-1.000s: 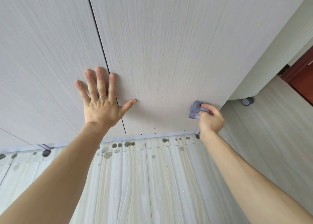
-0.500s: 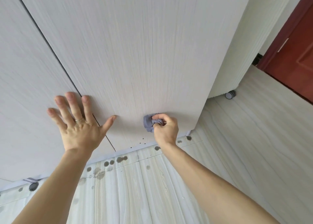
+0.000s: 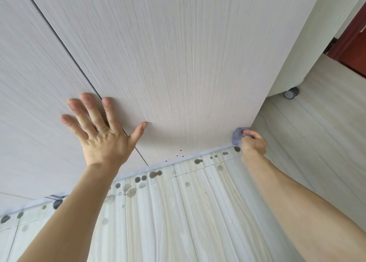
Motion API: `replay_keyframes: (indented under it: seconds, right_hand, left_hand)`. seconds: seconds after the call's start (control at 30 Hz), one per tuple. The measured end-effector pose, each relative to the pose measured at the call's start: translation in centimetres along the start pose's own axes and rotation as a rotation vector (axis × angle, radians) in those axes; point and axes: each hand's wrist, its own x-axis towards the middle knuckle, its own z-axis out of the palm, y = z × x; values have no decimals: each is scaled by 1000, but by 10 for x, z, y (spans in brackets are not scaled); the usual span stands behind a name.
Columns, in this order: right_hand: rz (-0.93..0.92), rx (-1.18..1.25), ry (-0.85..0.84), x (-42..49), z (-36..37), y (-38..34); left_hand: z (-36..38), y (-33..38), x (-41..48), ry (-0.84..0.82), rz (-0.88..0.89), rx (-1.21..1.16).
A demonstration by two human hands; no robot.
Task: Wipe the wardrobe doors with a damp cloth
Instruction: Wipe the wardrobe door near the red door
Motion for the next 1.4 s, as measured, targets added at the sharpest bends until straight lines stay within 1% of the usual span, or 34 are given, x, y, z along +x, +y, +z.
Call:
replay_keyframes:
  seconds: [0.07,0.2,0.3,0.33,0.37,0.4,0.47,0.6,0.67,0.73,0.8,0.9,1.0,1.07,1.1,1.17,1.33,1.4]
  right_hand:
    - [49,-17,-23,-7,7,15]
    - [137,-96,-174,-54,31,47]
    - [145,-177,-400,-99,54,68]
    - [138,-197,-459,-105,57,71]
    - [137,-210,-475,-107,57,71]
    - [144,-208,-449,-105,54,68]
    - [150,-171,-331,-84,41,58]
    - [119,-60,-125,-23,9,30]
    - [121,-42,-90,-13,5,22]
    - [148,-36,-100,-27,14,21]
    - [209,-48,-162,-58,29,32]
    - [299,-73,-360,-121,64,61]
    - [325,-45,-523,-174,90,75]
    - [318,-65,-577,-183,94,75]
    - [306,-83,-576,-178,91,73]
    - [267,-108,-517,-158,77,67]
    - [244,-76,-202,-82,40,45]
    - [260,-26,-167,-76,40,43]
  left_hand:
    - [0,1,0,-4,5,8]
    - [-1,2,1,-23,21,15]
    - [-3,0,2,-30,25,-4]
    - [-3,0,2,-28,27,-6]
    - [-3,-1,1,-27,26,-4]
    - [-5,-1,0,-27,25,-4]
    - [-6,-1,0,-33,22,-8]
    - [-1,0,-1,-68,22,-22]
    - [0,1,-1,-65,4,-6]
    - [1,0,-2,-54,-2,4]
    - [0,0,-1,-54,-2,6]
    - [0,0,0,-55,8,10]
    - [0,-2,-2,-52,25,25]
    - [0,-2,-1,-58,35,32]
    - [-1,-2,0,-62,37,29]
    - [-1,-2,-1,-64,31,20]
    - [0,0,-2,-92,10,11]
    - [0,-1,-1,-97,5,11]
